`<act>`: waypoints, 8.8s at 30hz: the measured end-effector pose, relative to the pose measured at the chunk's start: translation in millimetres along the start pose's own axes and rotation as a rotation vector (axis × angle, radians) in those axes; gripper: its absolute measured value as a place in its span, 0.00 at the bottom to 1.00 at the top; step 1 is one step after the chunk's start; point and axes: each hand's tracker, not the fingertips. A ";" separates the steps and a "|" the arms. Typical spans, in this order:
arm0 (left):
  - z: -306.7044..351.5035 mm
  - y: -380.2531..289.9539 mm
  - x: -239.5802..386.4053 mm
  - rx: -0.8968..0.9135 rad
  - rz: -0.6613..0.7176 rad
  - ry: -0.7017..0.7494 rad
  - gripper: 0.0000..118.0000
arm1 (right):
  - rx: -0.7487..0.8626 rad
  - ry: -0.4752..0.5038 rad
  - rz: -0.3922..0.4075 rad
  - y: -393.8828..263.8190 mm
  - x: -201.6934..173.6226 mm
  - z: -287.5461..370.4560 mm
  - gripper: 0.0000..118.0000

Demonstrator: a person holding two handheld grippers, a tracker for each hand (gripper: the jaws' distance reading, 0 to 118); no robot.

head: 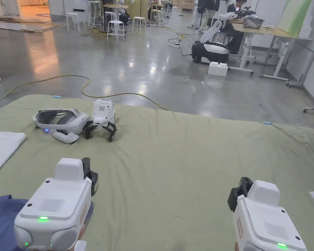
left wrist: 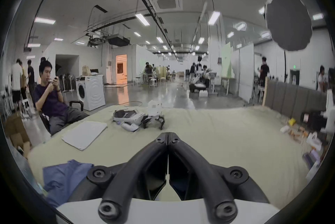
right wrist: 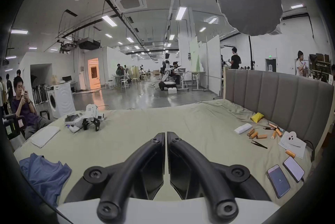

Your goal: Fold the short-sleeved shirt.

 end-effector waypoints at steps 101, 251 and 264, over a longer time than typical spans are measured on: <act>12.1 9.3 145.2 -0.183 0.107 -0.603 0.61 | -0.064 -0.014 0.062 -16.7 68.5 45.5 0.02; -6.2 -11.8 -79.8 -0.297 0.064 -0.073 0.04 | -0.308 -0.086 0.310 37.8 167.0 -3.5 0.02; 58.6 -113.1 -87.3 -0.507 0.153 -0.050 0.08 | -0.512 -0.121 0.240 -92.2 180.0 64.9 0.02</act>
